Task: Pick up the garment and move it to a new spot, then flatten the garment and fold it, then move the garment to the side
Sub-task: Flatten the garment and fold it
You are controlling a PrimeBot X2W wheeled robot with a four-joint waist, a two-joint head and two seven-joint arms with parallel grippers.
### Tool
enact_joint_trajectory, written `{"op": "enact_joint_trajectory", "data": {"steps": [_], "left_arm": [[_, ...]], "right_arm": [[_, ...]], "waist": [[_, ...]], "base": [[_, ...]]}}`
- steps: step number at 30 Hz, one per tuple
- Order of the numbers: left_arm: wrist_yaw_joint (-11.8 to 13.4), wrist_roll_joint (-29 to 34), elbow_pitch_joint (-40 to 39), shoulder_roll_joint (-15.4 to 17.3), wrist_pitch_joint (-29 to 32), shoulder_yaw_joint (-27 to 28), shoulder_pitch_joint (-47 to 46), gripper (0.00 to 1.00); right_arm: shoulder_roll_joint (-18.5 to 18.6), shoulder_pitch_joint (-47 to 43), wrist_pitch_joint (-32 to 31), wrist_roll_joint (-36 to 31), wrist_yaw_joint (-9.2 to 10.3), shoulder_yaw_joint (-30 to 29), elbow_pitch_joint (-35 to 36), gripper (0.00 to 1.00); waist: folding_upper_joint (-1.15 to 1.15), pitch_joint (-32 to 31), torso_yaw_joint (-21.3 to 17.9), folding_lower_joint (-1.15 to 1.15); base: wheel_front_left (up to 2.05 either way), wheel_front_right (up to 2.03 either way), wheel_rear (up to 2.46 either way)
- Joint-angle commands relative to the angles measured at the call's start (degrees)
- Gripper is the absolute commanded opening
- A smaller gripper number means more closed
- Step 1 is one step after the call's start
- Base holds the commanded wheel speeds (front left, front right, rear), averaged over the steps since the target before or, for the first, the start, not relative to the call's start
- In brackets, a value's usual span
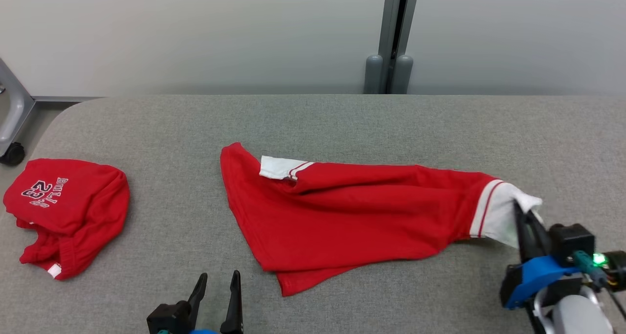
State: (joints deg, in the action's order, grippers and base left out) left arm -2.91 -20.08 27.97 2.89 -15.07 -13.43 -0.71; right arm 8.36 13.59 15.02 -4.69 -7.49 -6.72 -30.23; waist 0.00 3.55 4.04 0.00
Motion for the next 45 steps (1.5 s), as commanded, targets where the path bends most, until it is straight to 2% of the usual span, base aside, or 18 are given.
{"op": "enact_joint_trajectory", "data": {"steps": [1,2,8,11,16,20,33,45], "left_arm": [[0.15,0.06,0.12,0.02,-0.15,0.15,0.31,1.00],[0.09,0.23,0.24,0.02,-0.15,0.12,0.34,1.00],[-0.21,1.08,0.85,0.01,-0.15,0.72,0.49,1.00],[-0.32,1.53,0.93,0.01,-0.15,1.28,1.12,1.00],[-0.39,1.71,0.56,0.01,-0.15,1.94,1.57,1.00],[0.02,2.04,-0.14,0.01,-0.15,2.18,1.82,1.00],[0.38,2.32,-0.33,0.02,-0.15,2.27,3.78,1.00],[-1.32,-2.35,3.26,0.03,-0.15,-4.84,-0.29,1.00]], "right_arm": [[-0.81,0.84,0.21,-0.29,0.00,0.72,-0.03,0.68],[-1.37,1.10,0.21,-0.71,0.00,1.58,-0.92,1.00],[-3.94,1.59,0.21,1.18,0.00,4.79,-3.03,1.00],[-4.47,0.25,0.21,2.61,0.00,5.41,-1.64,1.00],[-4.97,-2.45,0.21,5.90,0.00,8.00,5.04,1.00],[-5.17,-5.71,0.21,7.86,0.00,7.83,7.28,1.00],[-5.48,-9.79,0.21,8.94,0.00,5.93,4.21,1.00],[-5.42,-7.48,0.20,9.08,0.00,7.00,5.17,1.00]], "waist": [[0.00,0.08,0.05,0.00],[0.00,0.16,0.13,0.00],[0.00,-0.48,0.84,0.00],[0.00,-1.23,0.43,0.00],[0.00,-2.57,-0.78,0.00],[0.00,-3.53,-1.77,0.00],[0.00,-5.40,-4.21,0.00],[0.00,-2.34,-6.73,0.00]], "base": [[0.00,0.00,0.00],[0.00,0.00,0.00],[0.00,0.00,0.00],[0.00,0.00,0.00],[0.00,0.00,0.00],[0.00,0.00,0.00],[0.00,0.00,0.00],[0.00,0.00,0.00]]}}
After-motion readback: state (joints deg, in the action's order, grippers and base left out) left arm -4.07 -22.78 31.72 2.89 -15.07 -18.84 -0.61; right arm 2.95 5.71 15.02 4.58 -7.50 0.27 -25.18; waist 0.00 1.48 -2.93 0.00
